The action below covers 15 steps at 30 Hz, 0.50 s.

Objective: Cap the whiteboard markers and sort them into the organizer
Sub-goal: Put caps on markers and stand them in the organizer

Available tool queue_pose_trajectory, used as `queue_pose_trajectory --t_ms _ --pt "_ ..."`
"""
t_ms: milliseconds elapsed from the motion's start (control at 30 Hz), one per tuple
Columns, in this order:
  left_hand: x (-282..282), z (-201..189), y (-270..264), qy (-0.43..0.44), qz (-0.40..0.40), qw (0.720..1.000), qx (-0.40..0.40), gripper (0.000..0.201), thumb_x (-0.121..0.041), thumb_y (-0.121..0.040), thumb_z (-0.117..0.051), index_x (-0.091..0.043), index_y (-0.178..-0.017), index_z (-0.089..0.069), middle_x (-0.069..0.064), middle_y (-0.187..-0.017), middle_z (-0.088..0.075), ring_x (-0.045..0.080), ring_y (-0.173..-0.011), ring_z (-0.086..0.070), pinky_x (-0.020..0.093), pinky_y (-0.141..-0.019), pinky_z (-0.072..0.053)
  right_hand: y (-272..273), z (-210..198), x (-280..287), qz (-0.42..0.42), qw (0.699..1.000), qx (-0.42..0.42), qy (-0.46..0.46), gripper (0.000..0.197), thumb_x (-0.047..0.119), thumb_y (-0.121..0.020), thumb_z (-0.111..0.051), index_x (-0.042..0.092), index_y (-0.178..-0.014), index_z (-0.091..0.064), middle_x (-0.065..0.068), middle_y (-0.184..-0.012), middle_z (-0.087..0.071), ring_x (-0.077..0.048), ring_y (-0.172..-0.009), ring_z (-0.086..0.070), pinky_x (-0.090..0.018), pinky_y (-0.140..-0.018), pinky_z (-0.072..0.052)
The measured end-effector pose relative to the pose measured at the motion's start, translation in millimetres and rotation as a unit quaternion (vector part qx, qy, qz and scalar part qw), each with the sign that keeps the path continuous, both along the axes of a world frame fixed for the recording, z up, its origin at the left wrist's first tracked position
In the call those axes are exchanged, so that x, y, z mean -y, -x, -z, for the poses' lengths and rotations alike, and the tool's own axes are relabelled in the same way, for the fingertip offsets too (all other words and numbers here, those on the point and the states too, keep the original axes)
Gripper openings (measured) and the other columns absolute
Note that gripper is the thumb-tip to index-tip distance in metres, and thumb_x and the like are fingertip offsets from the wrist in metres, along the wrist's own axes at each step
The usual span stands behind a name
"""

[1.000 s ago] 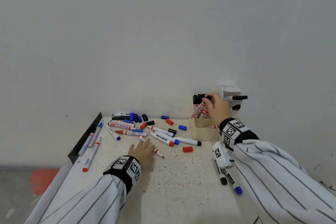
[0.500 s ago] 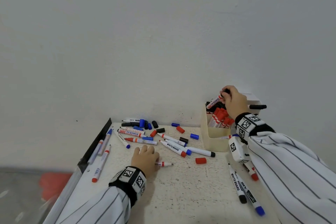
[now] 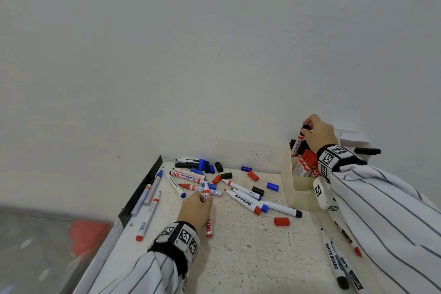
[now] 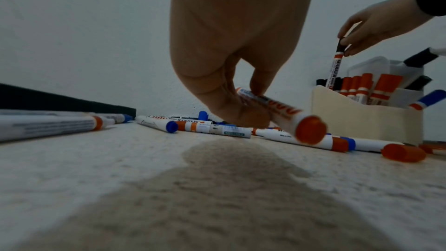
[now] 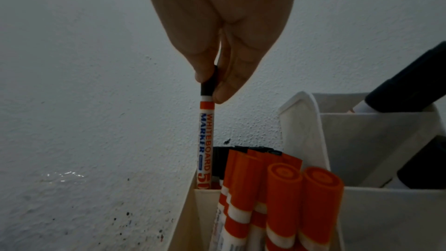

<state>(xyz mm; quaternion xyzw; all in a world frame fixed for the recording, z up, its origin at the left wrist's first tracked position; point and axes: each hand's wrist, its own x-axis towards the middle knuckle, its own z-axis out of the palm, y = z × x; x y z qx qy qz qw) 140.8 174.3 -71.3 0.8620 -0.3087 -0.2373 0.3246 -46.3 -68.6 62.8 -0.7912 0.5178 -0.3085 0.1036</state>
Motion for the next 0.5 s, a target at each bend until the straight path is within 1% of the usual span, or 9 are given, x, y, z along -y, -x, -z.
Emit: queue_pose_trajectory --t_ms 67,133,167,200,267,300,367,400,500 --pt "-3 1 -6 -0.008 -0.016 1.000 0.008 0.024 -0.037 -0.095 -0.045 -0.015 -0.102 -0.051 0.000 -0.087 -0.056 0.009 -0.078 -0.057 0.018 -0.066 -0.046 -2 -1 -1 0.012 0.999 -0.032 -0.003 0.010 0.026 -0.091 -0.051 0.021 -0.100 -0.050 -0.007 -0.091 -0.064 -0.027 -0.078 -0.056 -0.031 -0.069 -0.046" --pt "-4 3 -11 -0.017 -0.022 1.000 0.011 0.028 -0.038 -0.095 -0.045 -0.013 -0.108 -0.052 0.004 -0.097 -0.059 0.010 -0.081 -0.059 0.018 -0.068 -0.046 -7 -2 -4 -0.004 0.996 -0.077 -0.033 0.015 0.023 -0.092 -0.052 0.014 -0.104 -0.049 -0.008 -0.092 -0.058 -0.025 -0.081 -0.051 -0.026 -0.062 -0.036" --pt "-4 4 -13 -0.019 -0.024 0.999 0.011 0.029 -0.037 -0.095 -0.046 -0.013 -0.108 -0.053 0.005 -0.100 -0.060 0.011 -0.083 -0.059 0.018 -0.070 -0.046 -9 0 -4 -0.018 0.994 -0.100 -0.052 0.018 0.019 -0.092 -0.053 0.010 -0.106 -0.051 -0.011 -0.095 -0.058 -0.027 -0.086 -0.052 -0.025 -0.063 -0.037" --pt "-4 6 -15 -0.021 -0.024 0.999 0.012 0.028 -0.037 -0.095 -0.046 -0.013 -0.108 -0.053 0.005 -0.102 -0.060 0.010 -0.083 -0.058 0.017 -0.069 -0.045 -13 4 -1 -0.029 0.990 -0.123 -0.066 0.020 0.016 -0.091 -0.053 0.006 -0.109 -0.053 -0.014 -0.103 -0.060 -0.030 -0.094 -0.053 -0.026 -0.070 -0.039" --pt "-4 8 -18 -0.019 -0.028 0.999 0.012 0.027 -0.037 -0.095 -0.045 -0.014 -0.106 -0.053 0.005 -0.103 -0.060 0.009 -0.081 -0.057 0.014 -0.062 -0.040 -18 11 5 -0.032 0.984 -0.155 -0.087 0.027 0.010 -0.090 -0.053 0.003 -0.116 -0.055 -0.017 -0.119 -0.059 -0.032 -0.110 -0.052 -0.032 -0.090 -0.039" --pt "-4 9 -19 -0.016 -0.030 0.999 0.011 0.025 -0.037 -0.095 -0.045 -0.015 -0.104 -0.052 0.005 -0.102 -0.060 0.008 -0.079 -0.057 0.013 -0.059 -0.039 -20 14 6 -0.029 0.982 -0.161 -0.091 0.029 0.009 -0.090 -0.052 0.003 -0.119 -0.055 -0.018 -0.122 -0.058 -0.033 -0.114 -0.051 -0.034 -0.096 -0.039" --pt "-3 10 -20 -0.017 -0.034 0.999 0.009 0.026 -0.038 -0.095 -0.045 -0.014 -0.104 -0.053 0.005 -0.102 -0.060 0.009 -0.079 -0.058 0.013 -0.057 -0.039 -23 17 6 -0.021 0.981 -0.169 -0.089 0.029 0.007 -0.091 -0.048 0.002 -0.118 -0.056 -0.020 -0.122 -0.058 -0.035 -0.114 -0.051 -0.036 -0.098 -0.040" --pt "-3 11 -21 -0.018 -0.036 0.999 0.010 0.028 -0.038 -0.095 -0.044 -0.014 -0.106 -0.053 0.006 -0.103 -0.060 0.010 -0.080 -0.059 0.014 -0.058 -0.040 -25 18 6 -0.018 0.981 -0.176 -0.085 0.028 0.006 -0.090 -0.047 0.000 -0.116 -0.057 -0.021 -0.120 -0.058 -0.036 -0.113 -0.052 -0.037 -0.096 -0.041" --pt "-1 14 -22 -0.016 -0.039 0.999 0.005 0.034 -0.038 -0.096 -0.042 -0.011 -0.114 -0.054 0.008 -0.109 -0.060 0.012 -0.085 -0.059 0.019 -0.072 -0.045 -28 19 6 -0.017 0.977 -0.196 -0.081 0.026 0.006 -0.090 -0.047 -0.002 -0.112 -0.058 -0.022 -0.115 -0.060 -0.036 -0.108 -0.054 -0.037 -0.092 -0.044"
